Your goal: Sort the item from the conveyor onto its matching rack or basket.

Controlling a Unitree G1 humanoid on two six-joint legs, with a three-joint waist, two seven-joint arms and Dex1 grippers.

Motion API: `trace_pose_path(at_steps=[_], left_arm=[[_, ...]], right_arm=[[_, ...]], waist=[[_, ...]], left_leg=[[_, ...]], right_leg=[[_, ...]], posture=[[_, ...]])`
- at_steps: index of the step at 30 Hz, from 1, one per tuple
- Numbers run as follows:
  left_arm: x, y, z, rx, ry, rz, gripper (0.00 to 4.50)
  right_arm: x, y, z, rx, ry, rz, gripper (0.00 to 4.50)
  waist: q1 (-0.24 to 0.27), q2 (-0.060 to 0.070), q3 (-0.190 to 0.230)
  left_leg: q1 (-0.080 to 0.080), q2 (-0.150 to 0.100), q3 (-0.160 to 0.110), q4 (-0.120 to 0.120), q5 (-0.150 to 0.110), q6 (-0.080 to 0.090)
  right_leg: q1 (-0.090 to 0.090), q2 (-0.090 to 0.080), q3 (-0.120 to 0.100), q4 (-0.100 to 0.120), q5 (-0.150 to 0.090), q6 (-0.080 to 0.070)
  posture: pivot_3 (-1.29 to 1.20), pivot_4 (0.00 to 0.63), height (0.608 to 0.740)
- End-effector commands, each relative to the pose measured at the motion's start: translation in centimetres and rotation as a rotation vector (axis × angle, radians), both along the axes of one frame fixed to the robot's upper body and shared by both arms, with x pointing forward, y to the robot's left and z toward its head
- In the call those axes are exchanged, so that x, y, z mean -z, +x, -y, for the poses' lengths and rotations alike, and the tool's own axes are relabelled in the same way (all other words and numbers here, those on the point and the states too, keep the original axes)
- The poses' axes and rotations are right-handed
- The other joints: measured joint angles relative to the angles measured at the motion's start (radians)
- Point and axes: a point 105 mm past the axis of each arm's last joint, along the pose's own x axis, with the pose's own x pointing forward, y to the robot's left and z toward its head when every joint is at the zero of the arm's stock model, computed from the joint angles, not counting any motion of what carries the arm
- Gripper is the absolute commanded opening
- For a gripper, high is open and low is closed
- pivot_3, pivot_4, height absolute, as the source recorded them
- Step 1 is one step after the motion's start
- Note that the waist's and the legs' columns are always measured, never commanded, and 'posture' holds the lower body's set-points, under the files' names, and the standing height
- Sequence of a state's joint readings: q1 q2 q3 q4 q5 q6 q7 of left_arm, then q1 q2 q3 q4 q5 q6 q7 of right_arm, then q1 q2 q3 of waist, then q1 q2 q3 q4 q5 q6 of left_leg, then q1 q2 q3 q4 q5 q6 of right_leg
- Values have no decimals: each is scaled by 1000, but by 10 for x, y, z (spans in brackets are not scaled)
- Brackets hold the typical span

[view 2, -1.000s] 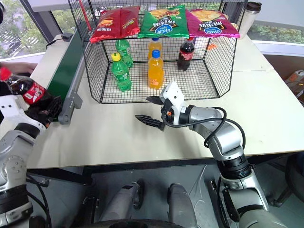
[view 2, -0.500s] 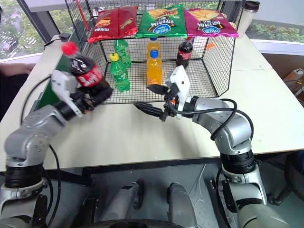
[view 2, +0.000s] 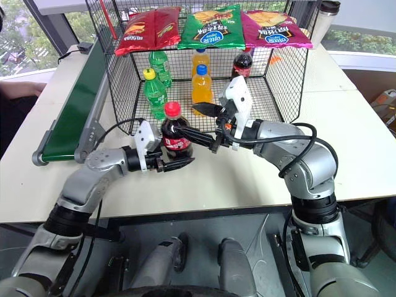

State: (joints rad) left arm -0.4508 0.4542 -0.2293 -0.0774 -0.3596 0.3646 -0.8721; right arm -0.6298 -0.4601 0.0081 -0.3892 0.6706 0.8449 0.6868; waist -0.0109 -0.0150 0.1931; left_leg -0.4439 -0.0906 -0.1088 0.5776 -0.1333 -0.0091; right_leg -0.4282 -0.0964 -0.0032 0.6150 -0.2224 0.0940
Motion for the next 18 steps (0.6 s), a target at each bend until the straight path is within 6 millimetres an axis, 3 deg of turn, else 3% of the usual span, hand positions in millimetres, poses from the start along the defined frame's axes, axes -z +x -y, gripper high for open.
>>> trace_pose_path(at_steps=[1, 10, 13, 17, 18], left_arm=[[-18, -2, 15, 70, -10, 109, 3019], [-24, -5, 29, 103, -42, 128, 3019], [-26, -5, 29, 93, -57, 125, 3019], [-29, -2, 28, 67, -73, 115, 3019], [-30, -1, 27, 61, -77, 115, 3019]], right_arm=[[-19, -9, -4, -25, 17, 75, 4087], [-20, -10, -9, -47, 18, 77, 4087], [-18, -8, -9, -38, 11, 76, 3285], [-12, -7, -8, -35, -3, 60, 1340], [-12, -7, -7, -33, -4, 59, 1159]], waist=[[0, 0, 0], [-1, 0, 0], [0, 0, 0], [0, 0, 0], [0, 0, 0]], left_leg=[[0, 0, 0, 0, 0, 0], [0, 0, 0, 1, 0, 0], [0, 0, 0, 1, 0, 1], [0, 0, 0, 1, 1, 1], [0, 0, 0, 1, 1, 1]], right_leg=[[0, 0, 0, 0, 0, 0], [0, 0, 0, 0, 0, 0], [0, 0, 0, 1, 0, 0], [0, 0, 0, 1, 0, 0], [0, 0, 0, 1, 0, 0]], posture=[[0, 150, 738], [0, 150, 738], [0, 150, 738], [0, 150, 738], [0, 150, 738]])
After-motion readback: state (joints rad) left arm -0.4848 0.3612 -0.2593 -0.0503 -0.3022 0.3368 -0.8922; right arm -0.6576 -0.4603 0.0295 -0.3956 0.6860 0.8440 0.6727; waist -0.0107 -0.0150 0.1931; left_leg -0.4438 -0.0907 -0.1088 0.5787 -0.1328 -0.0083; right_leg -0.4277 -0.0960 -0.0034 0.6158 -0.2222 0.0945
